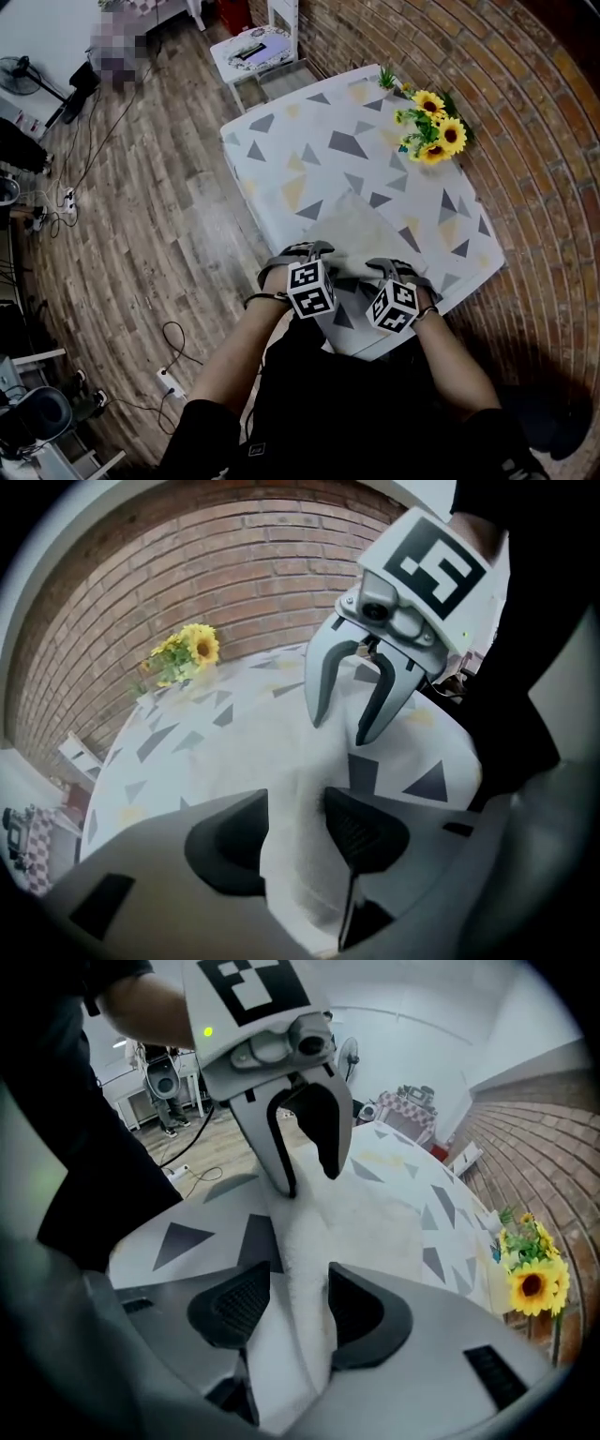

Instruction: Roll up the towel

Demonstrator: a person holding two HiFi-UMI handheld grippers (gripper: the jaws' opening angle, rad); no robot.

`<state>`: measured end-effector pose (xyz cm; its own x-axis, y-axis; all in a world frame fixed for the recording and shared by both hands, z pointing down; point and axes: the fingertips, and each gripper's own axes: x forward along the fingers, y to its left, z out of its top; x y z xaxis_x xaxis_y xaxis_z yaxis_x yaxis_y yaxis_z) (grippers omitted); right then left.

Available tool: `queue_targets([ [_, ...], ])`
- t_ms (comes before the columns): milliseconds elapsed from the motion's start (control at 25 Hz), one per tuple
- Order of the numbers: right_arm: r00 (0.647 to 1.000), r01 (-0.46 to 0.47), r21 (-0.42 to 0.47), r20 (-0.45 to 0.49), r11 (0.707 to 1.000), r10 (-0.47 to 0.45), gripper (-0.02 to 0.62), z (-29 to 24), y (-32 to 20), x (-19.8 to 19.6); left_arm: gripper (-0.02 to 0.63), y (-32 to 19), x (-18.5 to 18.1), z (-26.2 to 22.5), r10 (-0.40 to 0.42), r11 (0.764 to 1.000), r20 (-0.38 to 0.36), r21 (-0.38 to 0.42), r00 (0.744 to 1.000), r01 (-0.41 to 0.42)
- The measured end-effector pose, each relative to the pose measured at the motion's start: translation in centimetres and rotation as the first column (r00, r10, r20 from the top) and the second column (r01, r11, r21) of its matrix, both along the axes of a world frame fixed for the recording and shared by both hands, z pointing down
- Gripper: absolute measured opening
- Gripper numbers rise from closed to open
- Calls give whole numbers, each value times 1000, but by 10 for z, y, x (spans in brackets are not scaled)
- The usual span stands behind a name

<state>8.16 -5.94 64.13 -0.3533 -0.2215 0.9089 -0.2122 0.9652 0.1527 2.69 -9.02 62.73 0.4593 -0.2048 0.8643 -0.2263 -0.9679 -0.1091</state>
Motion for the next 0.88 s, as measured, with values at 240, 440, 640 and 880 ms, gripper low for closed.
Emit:
queue_targets([
  [240, 998, -68, 33, -14, 997, 69, 199, 1, -27, 5, 206, 0, -3, -10, -9, 1000, -20, -6, 1000, 9],
  [440, 993, -114, 33, 19, 993, 114, 164, -6, -48, -1, 206, 17, 2, -6, 75, 997, 20, -10, 997, -74],
  [640, 991, -133, 47, 8, 990, 133, 161, -8, -67, -2, 210, 2, -1, 3, 49, 998, 64, 38, 997, -52],
  [880, 988, -154, 77, 36, 985, 151, 163, -22, -89, -8, 210, -29, -11, 7, -27, 998, 46, 50, 999, 25],
])
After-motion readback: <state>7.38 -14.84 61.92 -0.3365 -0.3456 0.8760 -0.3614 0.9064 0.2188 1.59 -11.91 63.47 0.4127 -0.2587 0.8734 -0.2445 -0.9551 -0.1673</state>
